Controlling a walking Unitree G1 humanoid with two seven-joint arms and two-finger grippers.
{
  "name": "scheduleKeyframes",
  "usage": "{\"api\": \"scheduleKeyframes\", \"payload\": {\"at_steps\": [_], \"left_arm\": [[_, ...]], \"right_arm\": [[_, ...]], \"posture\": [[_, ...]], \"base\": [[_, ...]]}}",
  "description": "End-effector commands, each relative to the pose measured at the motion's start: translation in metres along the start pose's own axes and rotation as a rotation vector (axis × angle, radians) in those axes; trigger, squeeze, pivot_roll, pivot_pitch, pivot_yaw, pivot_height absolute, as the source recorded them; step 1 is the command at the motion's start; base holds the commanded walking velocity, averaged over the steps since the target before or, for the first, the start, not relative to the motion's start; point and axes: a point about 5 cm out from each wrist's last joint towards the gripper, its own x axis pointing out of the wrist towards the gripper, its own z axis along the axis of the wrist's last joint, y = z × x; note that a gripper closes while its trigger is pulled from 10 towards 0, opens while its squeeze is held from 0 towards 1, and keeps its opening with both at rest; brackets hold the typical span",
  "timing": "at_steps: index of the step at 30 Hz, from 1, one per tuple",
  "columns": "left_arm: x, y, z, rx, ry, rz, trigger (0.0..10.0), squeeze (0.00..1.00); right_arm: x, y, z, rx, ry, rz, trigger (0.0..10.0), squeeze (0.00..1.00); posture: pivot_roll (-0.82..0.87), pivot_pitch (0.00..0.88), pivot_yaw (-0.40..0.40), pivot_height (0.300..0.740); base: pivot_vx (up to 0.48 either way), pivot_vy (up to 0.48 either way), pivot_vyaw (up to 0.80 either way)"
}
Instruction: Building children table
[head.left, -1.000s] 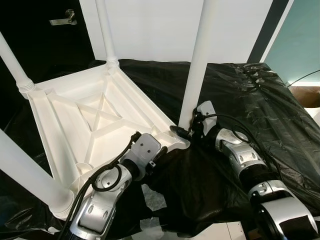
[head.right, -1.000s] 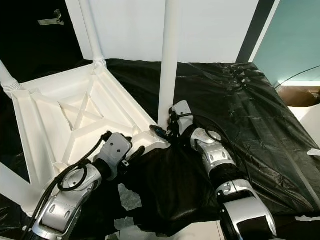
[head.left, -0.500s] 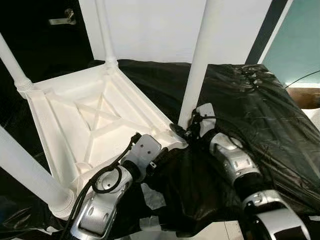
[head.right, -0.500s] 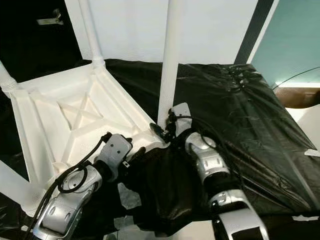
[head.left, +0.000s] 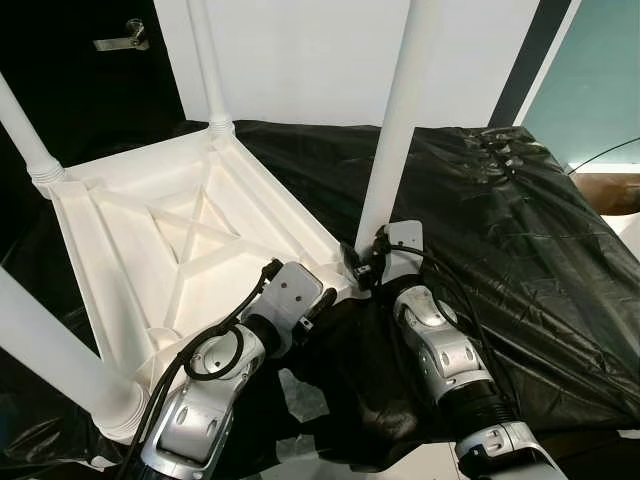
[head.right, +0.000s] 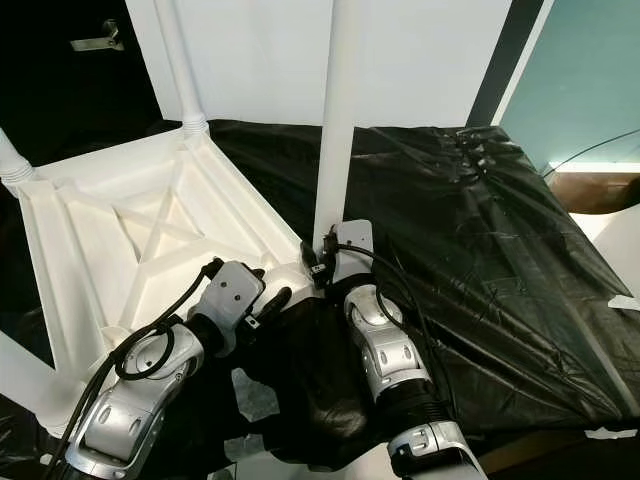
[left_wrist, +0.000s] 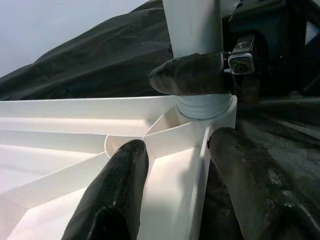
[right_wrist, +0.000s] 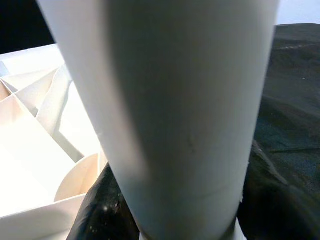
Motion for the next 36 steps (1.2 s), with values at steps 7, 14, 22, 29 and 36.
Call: {"api": "scheduleKeyframes", "payload": {"at_steps": [7,14,22,29,36], "left_arm": [[0.0,-0.001,-0.003,-0.004,0.016,0.014,10.0,0.0],[-0.004,-0.003,-0.005,-0.016,0.018,0.006,10.0,0.0],[-0.011,0.0,-0.01,-0.005,0.041,-0.014,10.0,0.0],[-0.01,0.001,-0.018,0.003,0.096,-0.025,10.0,0.0],[-0.012,-0.001,-0.02,0.009,0.108,-0.035,10.0,0.0]], "right_arm": [[-0.006,-0.019,-0.001,0.027,0.002,0.041,10.0,1.0],[-0.017,-0.045,0.003,0.019,-0.034,0.173,10.0,1.0],[-0.019,-0.063,0.002,-0.018,0.009,0.413,10.0,0.0],[-0.002,-0.063,0.009,-0.058,0.049,0.561,10.0,0.0],[0.006,-0.057,0.011,-0.09,0.088,0.691,10.0,0.0]], "posture": [[0.14,0.043,-0.052,0.74],[0.14,0.044,-0.056,0.74],[0.13,0.043,-0.05,0.74],[0.15,0.031,-0.056,0.74],[0.16,0.031,-0.053,0.74]], "base": [[0.0,0.0,0.0],[0.0,0.0,0.0],[0.0,0.0,0.0],[0.0,0.0,0.0],[0.0,0.0,0.0]]}}
